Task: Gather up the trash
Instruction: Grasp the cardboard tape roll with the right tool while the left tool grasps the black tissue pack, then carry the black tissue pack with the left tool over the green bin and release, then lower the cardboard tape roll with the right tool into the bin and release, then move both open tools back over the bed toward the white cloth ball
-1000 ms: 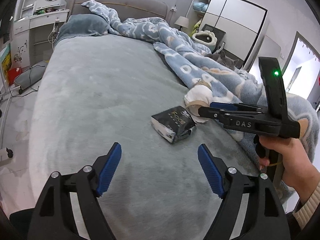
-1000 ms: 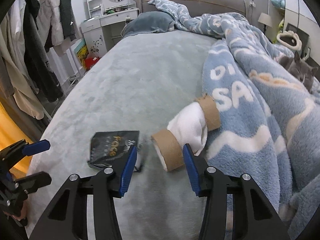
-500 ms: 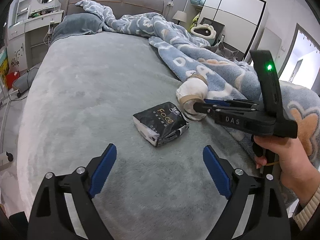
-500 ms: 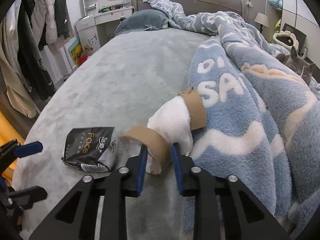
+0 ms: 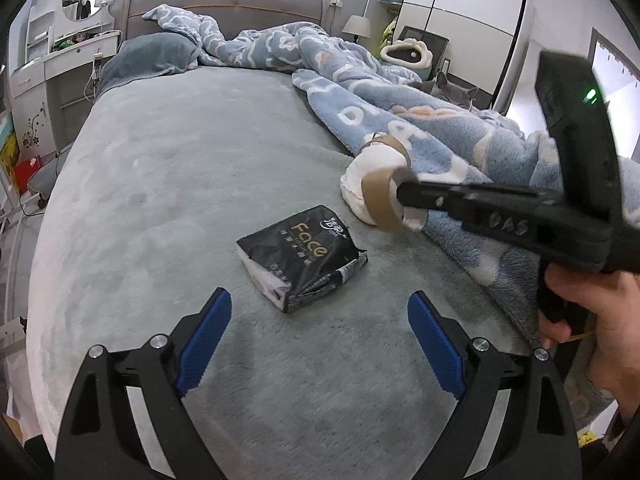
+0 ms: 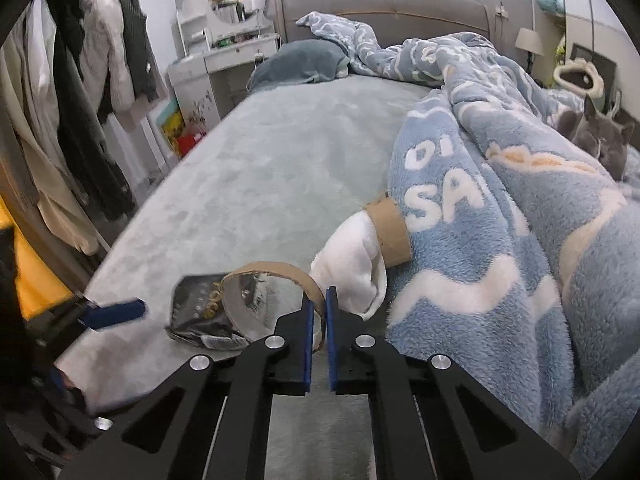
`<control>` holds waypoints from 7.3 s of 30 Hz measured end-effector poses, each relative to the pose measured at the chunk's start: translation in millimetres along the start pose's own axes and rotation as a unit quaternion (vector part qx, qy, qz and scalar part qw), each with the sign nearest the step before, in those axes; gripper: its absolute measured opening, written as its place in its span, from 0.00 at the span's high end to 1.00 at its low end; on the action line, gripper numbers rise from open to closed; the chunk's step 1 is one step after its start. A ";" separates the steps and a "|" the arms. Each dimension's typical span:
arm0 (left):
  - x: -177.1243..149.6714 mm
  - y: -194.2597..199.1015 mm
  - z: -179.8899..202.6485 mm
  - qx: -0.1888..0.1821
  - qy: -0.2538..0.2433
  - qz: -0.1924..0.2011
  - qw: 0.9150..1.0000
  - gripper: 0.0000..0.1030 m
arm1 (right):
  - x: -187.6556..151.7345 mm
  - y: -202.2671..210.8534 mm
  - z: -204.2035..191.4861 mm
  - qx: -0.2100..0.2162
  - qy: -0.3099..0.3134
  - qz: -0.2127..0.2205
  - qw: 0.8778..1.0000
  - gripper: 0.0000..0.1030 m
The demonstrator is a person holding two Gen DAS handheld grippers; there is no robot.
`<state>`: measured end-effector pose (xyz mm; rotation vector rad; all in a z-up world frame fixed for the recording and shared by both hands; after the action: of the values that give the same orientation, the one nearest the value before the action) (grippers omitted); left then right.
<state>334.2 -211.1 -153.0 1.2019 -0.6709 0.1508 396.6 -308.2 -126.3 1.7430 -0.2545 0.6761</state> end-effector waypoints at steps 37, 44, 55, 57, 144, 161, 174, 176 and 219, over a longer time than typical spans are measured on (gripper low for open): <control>26.3 -37.5 -9.5 0.013 0.054 -0.030 0.998 0.23 | 3.8 30.0 6.3 0.096 -0.066 0.033 0.993 0.94; 10.2 -10.3 -21.7 0.030 0.050 -0.022 0.998 0.23 | 3.8 36.5 -4.4 0.102 -0.076 0.033 0.991 0.94; -40.6 48.0 -58.6 0.057 0.070 -0.016 0.996 0.23 | -7.9 50.5 -40.1 0.112 -0.089 0.032 0.989 0.94; -52.1 60.0 -65.8 0.057 0.081 -0.015 0.995 0.23 | -12.5 50.6 -46.3 0.111 -0.090 0.028 0.989 0.94; -311.3 113.1 -320.7 0.067 0.321 -0.259 0.908 0.14 | -59.1 -110.0 -420.3 0.144 0.111 -0.151 0.972 0.94; -243.5 221.6 -354.4 0.102 0.304 -0.027 0.947 0.21 | -112.2 -177.4 -454.6 0.082 0.182 -0.241 0.950 0.94; -205.3 273.3 -351.2 0.078 0.293 0.093 0.948 0.25 | -168.5 -209.5 -463.1 0.046 0.229 -0.328 0.915 0.94; -202.2 277.7 -350.0 0.066 0.294 0.106 0.948 0.25 | -177.9 -212.4 -463.4 0.035 0.239 -0.340 0.909 0.94; -124.5 275.3 -284.0 0.029 0.227 0.184 0.956 0.24 | -91.2 -67.1 -396.9 0.070 0.208 -0.163 0.962 0.36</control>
<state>224.3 176.3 -54.1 1.0361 -0.4777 0.7408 235.5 68.5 -175.7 1.6766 0.3712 0.8091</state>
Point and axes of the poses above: each gripper's, at about its wrist camera, not at the fingertips, and y roughly against the way its jaws point, z to its right, x to its top, the point moved 9 cm from there along -y, roughly the way its jaws point, and after that the axes turned 13 degrees about -z, right-handed, at the moved point
